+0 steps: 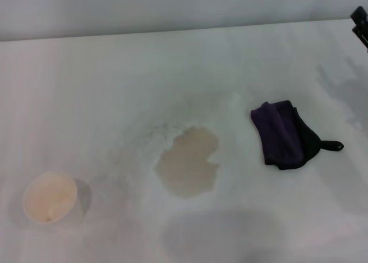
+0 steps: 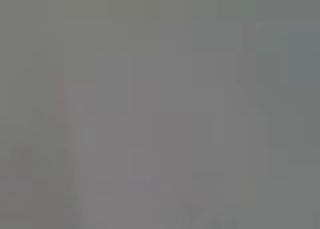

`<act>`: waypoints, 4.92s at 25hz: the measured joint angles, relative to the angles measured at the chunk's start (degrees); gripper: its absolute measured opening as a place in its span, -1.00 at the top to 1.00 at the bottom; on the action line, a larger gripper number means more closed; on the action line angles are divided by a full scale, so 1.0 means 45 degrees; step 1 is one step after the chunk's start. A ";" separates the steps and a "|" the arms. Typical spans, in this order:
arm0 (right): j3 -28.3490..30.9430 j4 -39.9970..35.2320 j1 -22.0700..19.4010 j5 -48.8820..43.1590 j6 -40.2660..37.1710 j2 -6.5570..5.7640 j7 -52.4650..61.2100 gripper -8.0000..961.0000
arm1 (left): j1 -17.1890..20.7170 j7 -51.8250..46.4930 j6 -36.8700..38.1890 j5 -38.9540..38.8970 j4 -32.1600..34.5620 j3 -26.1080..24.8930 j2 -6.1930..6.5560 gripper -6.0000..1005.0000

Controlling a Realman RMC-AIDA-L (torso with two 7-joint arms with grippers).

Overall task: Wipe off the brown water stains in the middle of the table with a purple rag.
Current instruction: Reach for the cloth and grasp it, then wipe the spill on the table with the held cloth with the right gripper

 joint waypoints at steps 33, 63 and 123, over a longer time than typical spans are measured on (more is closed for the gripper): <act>-1.0946 -1.6416 0.3395 -1.9869 0.1130 -0.0015 2.9184 -0.80 | -0.1676 -0.0105 -0.0488 -0.1647 0.2852 0.0033 0.0255 -0.78; -1.3201 -1.2526 0.3943 -2.0645 0.0236 0.0022 3.0383 -0.68 | -0.1790 -0.0129 -0.0894 -0.1690 0.2836 0.0043 0.0269 -0.78; -1.8276 -1.1112 0.6400 -1.7023 -0.1854 0.0208 3.0959 0.82 | -0.1964 -0.0107 -0.1248 -0.1696 0.2926 0.0038 0.0362 -0.78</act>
